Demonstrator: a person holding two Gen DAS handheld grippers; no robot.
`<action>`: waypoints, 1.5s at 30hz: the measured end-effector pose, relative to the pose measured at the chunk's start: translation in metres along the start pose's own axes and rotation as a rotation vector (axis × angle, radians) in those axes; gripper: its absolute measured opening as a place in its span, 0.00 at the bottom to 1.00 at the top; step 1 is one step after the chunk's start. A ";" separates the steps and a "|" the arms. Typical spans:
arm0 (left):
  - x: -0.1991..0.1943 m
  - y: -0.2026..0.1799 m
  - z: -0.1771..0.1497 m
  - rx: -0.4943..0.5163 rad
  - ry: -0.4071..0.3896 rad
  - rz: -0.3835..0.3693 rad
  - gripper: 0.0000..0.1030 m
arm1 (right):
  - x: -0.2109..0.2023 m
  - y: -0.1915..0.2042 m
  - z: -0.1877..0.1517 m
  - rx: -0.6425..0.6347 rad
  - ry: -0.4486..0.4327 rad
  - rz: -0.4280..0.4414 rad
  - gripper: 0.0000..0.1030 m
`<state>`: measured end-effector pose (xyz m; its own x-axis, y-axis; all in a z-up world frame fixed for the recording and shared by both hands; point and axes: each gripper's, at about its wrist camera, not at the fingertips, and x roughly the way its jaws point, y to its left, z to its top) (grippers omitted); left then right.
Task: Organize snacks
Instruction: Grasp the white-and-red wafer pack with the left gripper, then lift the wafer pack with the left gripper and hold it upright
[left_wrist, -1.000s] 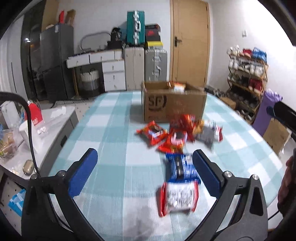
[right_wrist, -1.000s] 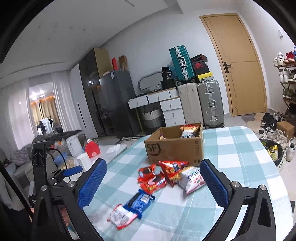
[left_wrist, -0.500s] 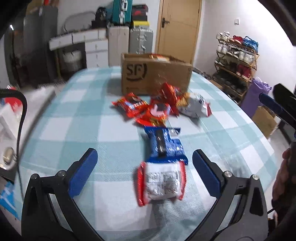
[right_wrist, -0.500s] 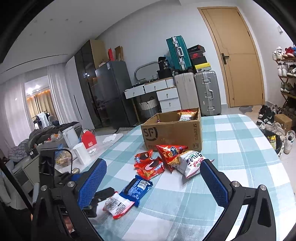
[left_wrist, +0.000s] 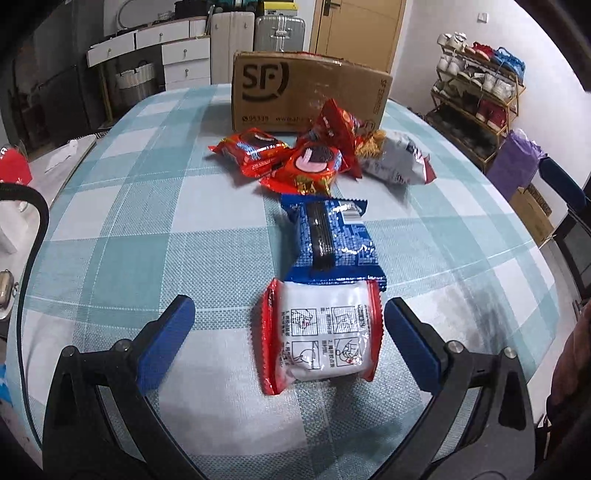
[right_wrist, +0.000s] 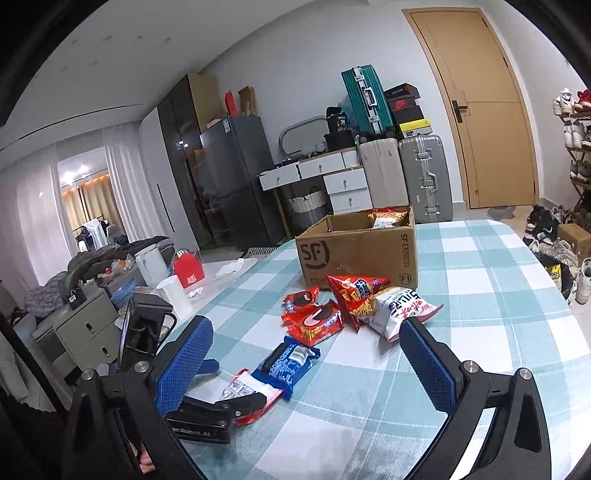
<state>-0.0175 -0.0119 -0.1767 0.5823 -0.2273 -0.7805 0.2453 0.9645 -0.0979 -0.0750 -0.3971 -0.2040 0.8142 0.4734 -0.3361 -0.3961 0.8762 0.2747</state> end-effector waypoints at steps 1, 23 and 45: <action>0.001 -0.001 0.000 0.006 0.011 -0.013 0.95 | 0.001 -0.001 -0.001 0.001 0.004 0.000 1.00; -0.008 0.011 -0.008 -0.011 -0.020 -0.102 0.45 | 0.007 0.003 -0.003 -0.018 0.041 -0.038 1.00; -0.022 0.030 0.000 -0.050 -0.045 -0.113 0.25 | 0.007 0.008 -0.004 -0.023 0.038 -0.037 1.00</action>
<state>-0.0231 0.0225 -0.1627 0.5878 -0.3392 -0.7344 0.2730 0.9378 -0.2146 -0.0742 -0.3862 -0.2074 0.8117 0.4435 -0.3800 -0.3763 0.8948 0.2405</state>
